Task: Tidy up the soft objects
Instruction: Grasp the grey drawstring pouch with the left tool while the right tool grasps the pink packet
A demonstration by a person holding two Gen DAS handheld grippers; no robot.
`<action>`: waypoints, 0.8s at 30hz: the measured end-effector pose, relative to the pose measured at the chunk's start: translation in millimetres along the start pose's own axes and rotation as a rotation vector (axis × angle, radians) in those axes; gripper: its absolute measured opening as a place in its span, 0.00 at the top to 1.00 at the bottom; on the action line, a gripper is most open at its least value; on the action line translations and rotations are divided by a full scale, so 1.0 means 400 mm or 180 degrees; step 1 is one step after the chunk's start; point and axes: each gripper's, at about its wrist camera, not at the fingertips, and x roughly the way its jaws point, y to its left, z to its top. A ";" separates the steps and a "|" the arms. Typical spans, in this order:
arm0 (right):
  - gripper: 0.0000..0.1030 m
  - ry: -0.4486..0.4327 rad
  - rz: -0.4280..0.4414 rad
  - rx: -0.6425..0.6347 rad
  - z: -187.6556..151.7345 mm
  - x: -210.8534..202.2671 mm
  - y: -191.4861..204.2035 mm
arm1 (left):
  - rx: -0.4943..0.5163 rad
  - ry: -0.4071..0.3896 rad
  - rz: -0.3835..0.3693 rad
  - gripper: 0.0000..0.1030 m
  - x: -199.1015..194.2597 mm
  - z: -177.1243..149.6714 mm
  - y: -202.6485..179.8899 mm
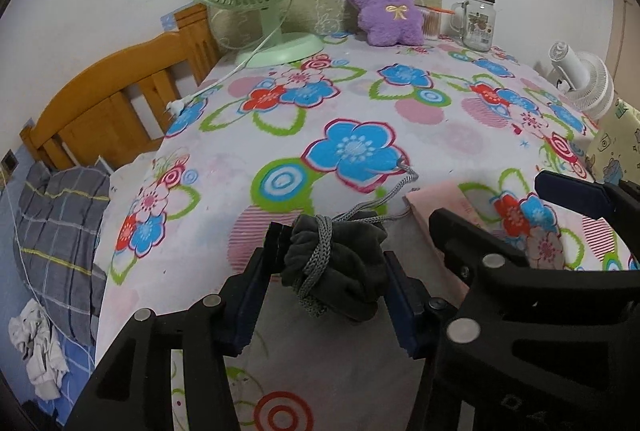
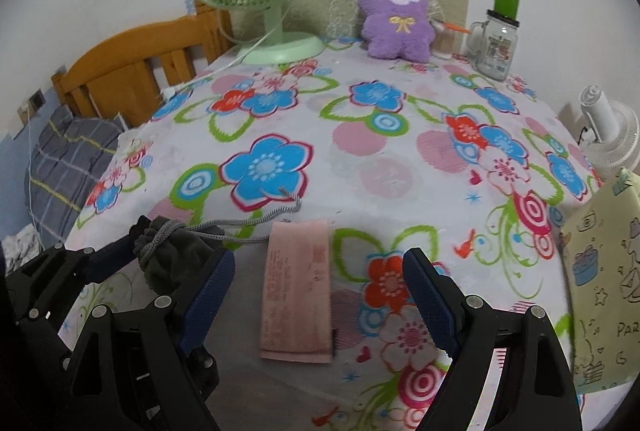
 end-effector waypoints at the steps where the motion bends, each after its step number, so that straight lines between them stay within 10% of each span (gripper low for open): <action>1: 0.16 0.0022 0.0001 -0.0014 -0.001 0.005 0.005 | -0.0012 0.0001 -0.0003 0.45 0.000 -0.003 0.003; 24: 0.59 0.0327 0.0221 0.0003 0.001 0.073 0.017 | 0.0068 0.0028 0.0011 0.44 0.014 -0.010 -0.012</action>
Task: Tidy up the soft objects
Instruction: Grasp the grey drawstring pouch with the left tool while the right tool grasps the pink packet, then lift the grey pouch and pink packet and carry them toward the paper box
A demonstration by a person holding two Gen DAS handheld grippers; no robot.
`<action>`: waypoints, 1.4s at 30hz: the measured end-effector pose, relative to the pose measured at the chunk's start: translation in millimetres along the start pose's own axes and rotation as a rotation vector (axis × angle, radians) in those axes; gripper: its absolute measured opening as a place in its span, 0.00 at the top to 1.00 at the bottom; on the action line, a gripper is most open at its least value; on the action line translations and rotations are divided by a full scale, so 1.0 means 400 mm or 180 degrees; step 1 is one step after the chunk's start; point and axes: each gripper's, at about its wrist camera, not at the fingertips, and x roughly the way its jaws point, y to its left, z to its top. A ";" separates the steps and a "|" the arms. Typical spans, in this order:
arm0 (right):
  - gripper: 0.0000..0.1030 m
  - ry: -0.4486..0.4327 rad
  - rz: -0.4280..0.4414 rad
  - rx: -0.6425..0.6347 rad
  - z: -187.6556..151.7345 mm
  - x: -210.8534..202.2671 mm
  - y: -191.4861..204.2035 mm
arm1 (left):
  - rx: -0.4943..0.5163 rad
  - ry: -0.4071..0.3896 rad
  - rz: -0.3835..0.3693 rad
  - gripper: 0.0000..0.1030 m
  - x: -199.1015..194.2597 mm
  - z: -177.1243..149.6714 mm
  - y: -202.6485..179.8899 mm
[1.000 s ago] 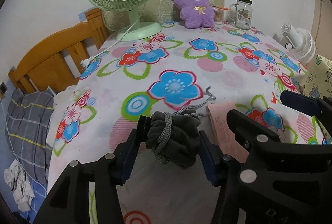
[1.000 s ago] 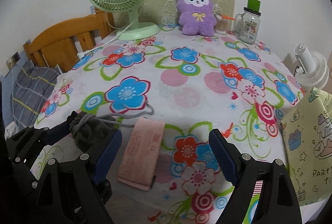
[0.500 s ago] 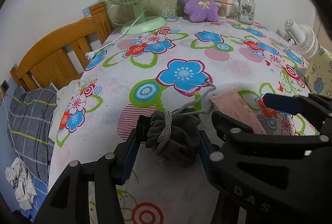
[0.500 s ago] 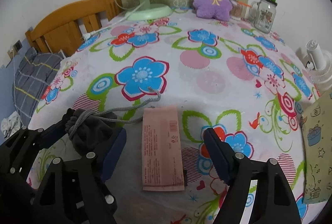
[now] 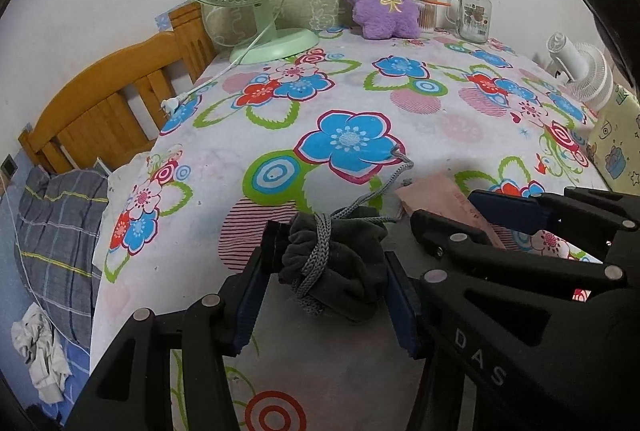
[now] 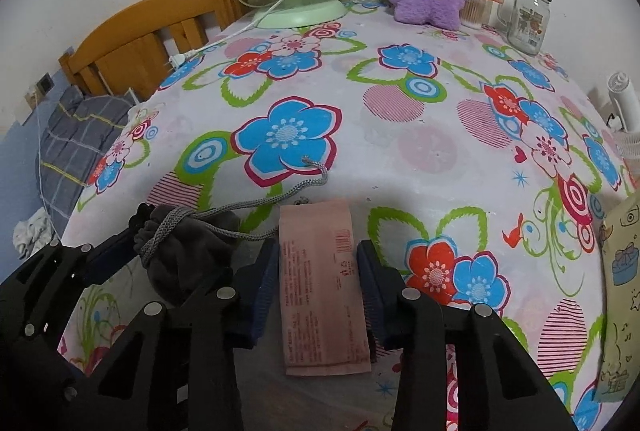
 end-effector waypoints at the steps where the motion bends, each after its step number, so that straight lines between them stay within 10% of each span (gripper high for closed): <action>1: 0.59 0.0003 0.0000 0.0007 -0.001 -0.001 -0.001 | -0.0003 0.0006 -0.0005 0.44 0.000 0.000 -0.001; 42: 0.59 -0.0467 -0.0148 0.0274 -0.066 -0.239 -0.155 | 0.0075 -0.0248 -0.0095 0.45 -0.153 0.026 -0.173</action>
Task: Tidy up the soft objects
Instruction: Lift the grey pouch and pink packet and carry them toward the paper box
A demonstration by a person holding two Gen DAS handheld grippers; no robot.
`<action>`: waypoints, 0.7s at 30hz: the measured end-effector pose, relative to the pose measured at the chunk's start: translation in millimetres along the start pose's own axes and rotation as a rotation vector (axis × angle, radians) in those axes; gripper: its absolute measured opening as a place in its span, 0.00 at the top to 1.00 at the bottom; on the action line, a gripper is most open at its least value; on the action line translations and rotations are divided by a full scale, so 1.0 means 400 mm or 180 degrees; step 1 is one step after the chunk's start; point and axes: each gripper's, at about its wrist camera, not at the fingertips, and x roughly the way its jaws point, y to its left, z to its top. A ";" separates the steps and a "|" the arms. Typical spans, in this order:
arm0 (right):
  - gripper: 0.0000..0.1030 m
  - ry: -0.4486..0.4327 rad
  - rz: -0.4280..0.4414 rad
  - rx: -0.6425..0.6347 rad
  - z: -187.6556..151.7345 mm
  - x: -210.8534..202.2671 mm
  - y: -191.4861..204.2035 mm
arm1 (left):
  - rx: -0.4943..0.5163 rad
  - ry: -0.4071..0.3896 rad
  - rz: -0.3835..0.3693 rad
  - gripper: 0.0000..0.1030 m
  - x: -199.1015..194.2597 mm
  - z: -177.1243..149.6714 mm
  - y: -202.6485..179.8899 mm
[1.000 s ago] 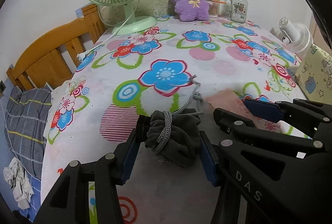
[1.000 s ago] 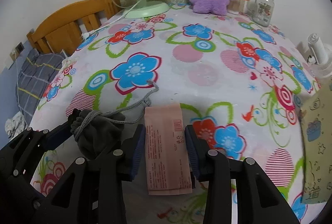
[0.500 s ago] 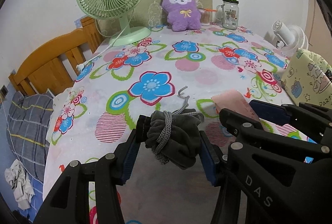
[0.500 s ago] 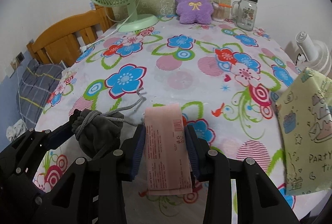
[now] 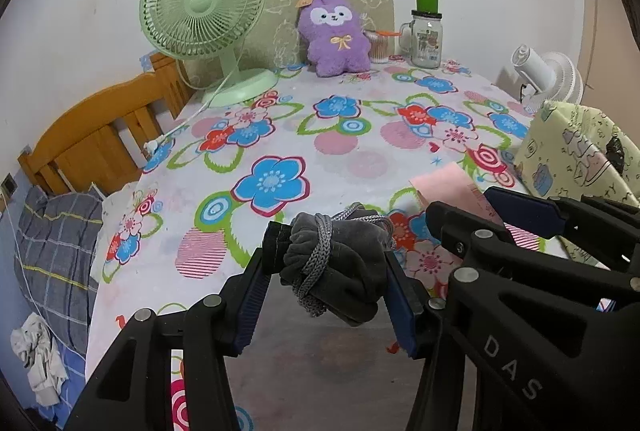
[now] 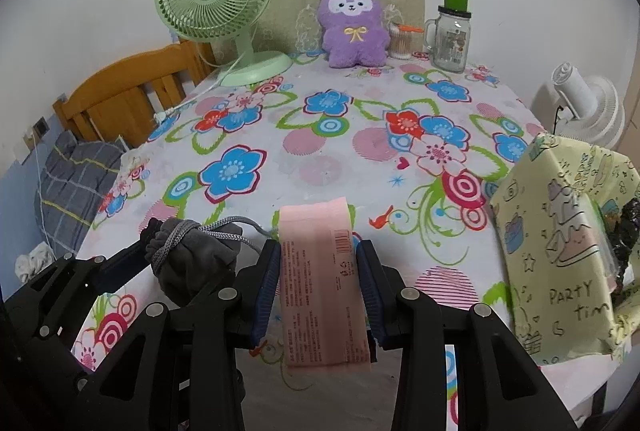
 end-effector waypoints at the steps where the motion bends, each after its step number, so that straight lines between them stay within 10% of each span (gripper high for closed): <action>1: 0.59 -0.0011 -0.0002 0.0002 0.000 -0.005 -0.002 | 0.0002 -0.0014 -0.0002 0.45 -0.005 0.002 -0.003; 21: 0.59 -0.0203 -0.0020 0.0029 0.017 -0.105 -0.048 | 0.0043 -0.0240 -0.0022 0.45 -0.093 0.041 -0.056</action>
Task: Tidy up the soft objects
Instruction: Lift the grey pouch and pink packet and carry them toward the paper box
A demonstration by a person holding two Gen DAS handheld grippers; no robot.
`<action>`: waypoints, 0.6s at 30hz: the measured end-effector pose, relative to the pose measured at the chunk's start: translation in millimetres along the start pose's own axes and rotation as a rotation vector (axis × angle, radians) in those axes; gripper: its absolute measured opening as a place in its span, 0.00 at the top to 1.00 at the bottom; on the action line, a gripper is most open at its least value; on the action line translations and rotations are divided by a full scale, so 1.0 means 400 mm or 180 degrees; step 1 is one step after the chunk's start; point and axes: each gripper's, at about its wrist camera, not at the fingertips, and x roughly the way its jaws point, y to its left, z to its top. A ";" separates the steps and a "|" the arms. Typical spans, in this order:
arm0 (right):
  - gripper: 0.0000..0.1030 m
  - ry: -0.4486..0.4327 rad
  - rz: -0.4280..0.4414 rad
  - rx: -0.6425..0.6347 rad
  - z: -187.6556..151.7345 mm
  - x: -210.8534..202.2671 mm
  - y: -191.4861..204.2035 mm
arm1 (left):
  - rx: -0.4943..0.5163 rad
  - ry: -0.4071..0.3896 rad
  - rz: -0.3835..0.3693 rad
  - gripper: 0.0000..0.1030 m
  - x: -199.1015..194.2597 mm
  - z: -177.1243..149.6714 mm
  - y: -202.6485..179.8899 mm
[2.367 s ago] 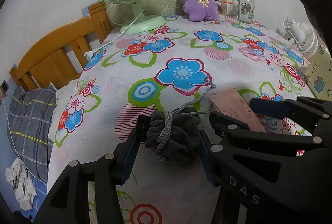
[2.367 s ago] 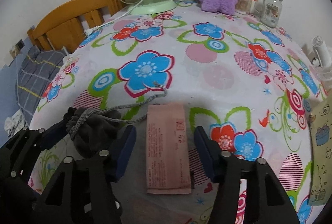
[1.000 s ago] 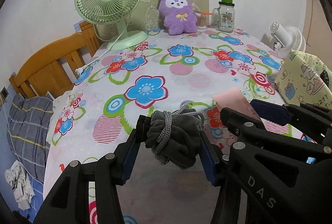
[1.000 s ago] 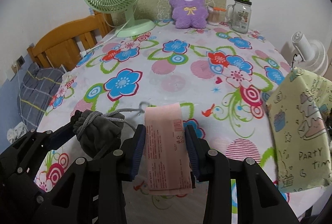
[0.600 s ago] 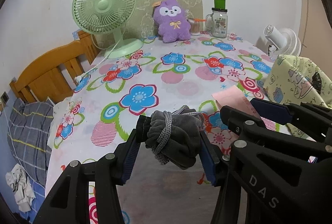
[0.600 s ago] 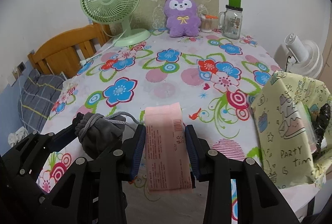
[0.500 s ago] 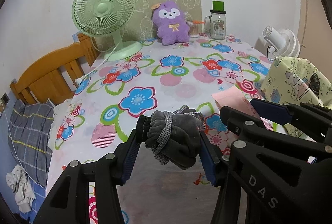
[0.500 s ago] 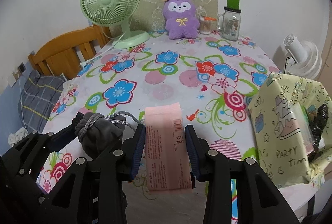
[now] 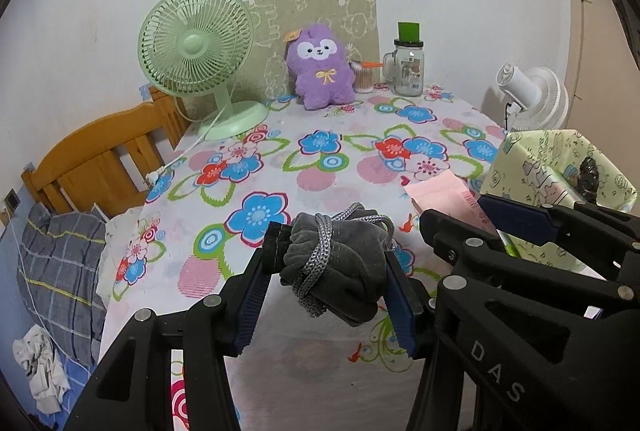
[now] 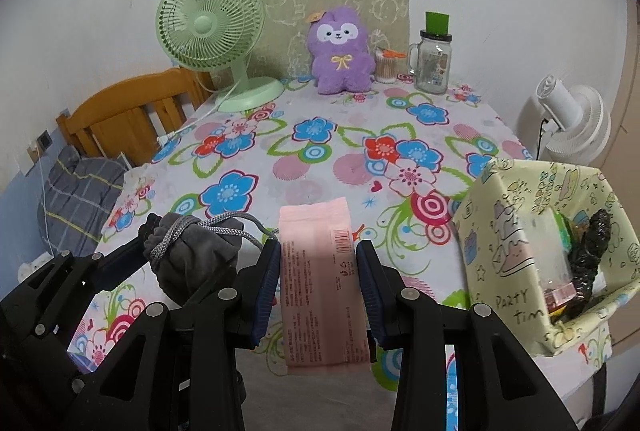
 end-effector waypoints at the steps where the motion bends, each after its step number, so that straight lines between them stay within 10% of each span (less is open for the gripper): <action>1: 0.59 -0.0009 -0.0001 -0.0001 0.002 -0.004 -0.002 | 0.0002 -0.0010 -0.0003 0.45 -0.003 0.002 -0.002; 18: 0.59 -0.0176 -0.0024 0.0009 0.052 -0.072 -0.032 | 0.0033 -0.0175 -0.0043 0.45 -0.055 0.057 -0.032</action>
